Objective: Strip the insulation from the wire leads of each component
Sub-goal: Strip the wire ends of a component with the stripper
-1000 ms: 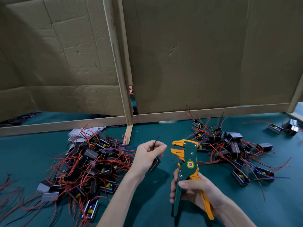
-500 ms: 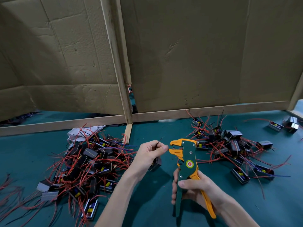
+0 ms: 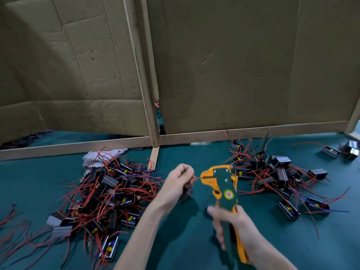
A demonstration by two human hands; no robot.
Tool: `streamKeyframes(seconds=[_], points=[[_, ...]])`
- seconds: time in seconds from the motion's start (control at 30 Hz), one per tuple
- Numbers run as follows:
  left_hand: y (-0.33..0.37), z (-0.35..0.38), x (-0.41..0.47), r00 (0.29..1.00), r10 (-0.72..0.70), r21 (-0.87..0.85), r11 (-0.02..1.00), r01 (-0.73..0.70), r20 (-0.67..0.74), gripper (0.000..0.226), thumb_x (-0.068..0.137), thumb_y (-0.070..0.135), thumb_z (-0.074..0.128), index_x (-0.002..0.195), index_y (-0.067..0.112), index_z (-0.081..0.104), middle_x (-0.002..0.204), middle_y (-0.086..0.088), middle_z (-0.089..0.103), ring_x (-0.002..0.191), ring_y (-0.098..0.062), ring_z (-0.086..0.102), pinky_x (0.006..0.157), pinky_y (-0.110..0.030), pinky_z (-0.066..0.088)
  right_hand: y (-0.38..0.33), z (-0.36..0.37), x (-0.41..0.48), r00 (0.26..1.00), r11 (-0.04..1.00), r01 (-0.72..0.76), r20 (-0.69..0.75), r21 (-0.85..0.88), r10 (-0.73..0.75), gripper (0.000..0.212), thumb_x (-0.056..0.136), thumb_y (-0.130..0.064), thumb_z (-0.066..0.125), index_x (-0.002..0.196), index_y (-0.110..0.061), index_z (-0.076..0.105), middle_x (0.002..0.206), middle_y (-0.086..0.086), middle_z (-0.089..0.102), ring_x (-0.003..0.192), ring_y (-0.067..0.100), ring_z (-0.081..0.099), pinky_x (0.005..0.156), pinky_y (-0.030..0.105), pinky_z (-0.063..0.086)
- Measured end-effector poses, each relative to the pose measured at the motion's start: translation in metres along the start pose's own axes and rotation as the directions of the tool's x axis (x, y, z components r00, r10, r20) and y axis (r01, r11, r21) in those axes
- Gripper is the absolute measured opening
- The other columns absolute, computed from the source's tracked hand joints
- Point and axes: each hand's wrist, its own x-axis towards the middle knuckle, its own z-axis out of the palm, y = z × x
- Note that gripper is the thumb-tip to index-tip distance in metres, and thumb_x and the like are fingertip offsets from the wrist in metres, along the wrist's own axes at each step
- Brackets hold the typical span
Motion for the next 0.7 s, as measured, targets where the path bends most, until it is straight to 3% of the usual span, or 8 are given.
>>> streamKeyframes(seconds=[0.1,0.17,0.23,0.47,0.57,0.7], points=[[-0.005,0.004,0.000,1.000,-0.017,-0.002,1.000,0.017,0.004,0.023,0.102,0.015,0.040,0.081,0.014,0.048,0.065,0.006,0.055,0.060,-0.011,0.037,0.065,-0.030,0.033,0.001,0.000,0.003,0.998,0.998,0.025,-0.050,0.053,-0.023,0.032,0.063,-0.027,0.074,0.056,-0.008,0.050,0.051,0.014,0.044,0.039,0.024,0.043,0.040,0.027,0.040],[-0.005,0.005,-0.001,1.000,0.031,0.037,0.999,-0.030,-0.008,0.023,0.100,0.014,0.045,0.079,0.015,0.056,0.067,0.008,0.059,0.066,-0.014,0.040,0.065,-0.028,0.034,-0.006,-0.005,0.003,0.999,0.979,0.032,0.026,0.204,-0.038,0.017,0.064,-0.014,0.072,0.069,-0.004,0.060,0.061,0.020,0.053,0.049,0.031,0.054,0.047,0.037,0.051],[-0.002,0.002,-0.001,0.994,0.093,0.055,0.994,-0.090,-0.053,0.020,0.096,0.014,0.052,0.079,0.016,0.062,0.069,0.008,0.064,0.070,-0.012,0.049,0.067,-0.022,0.040,-0.013,-0.012,0.004,0.995,0.954,0.034,0.080,0.297,-0.060,0.020,0.065,-0.004,0.068,0.083,0.000,0.063,0.072,0.024,0.058,0.062,0.037,0.062,0.060,0.047,0.055],[0.008,-0.009,-0.001,0.970,0.240,0.195,0.954,-0.228,-0.042,0.016,0.091,0.014,0.061,0.082,0.024,0.069,0.080,0.008,0.071,0.080,-0.003,0.061,0.072,-0.013,0.046,-0.018,-0.023,0.002,0.976,0.982,0.006,0.211,0.188,-0.046,0.033,0.058,-0.004,0.079,0.088,0.002,0.065,0.079,0.029,0.058,0.070,0.041,0.061,0.068,0.051,0.054],[0.012,-0.006,-0.003,0.971,0.237,0.244,0.941,-0.234,0.015,0.015,0.091,0.015,0.061,0.082,0.025,0.068,0.079,0.013,0.070,0.076,0.002,0.058,0.072,-0.010,0.043,-0.018,-0.021,-0.001,0.966,0.988,-0.016,0.257,0.153,-0.025,0.034,0.058,-0.005,0.080,0.088,0.002,0.066,0.080,0.030,0.059,0.070,0.041,0.062,0.068,0.050,0.055],[0.013,-0.002,-0.004,0.975,0.214,0.303,0.927,-0.221,0.059,0.014,0.093,0.019,0.060,0.081,0.023,0.067,0.071,0.007,0.058,0.067,-0.006,0.047,0.067,-0.017,0.039,-0.019,-0.020,-0.002,0.956,0.991,-0.024,0.292,0.130,-0.015,0.036,0.060,-0.005,0.079,0.090,0.004,0.062,0.079,0.030,0.059,0.070,0.040,0.062,0.068,0.050,0.055]])
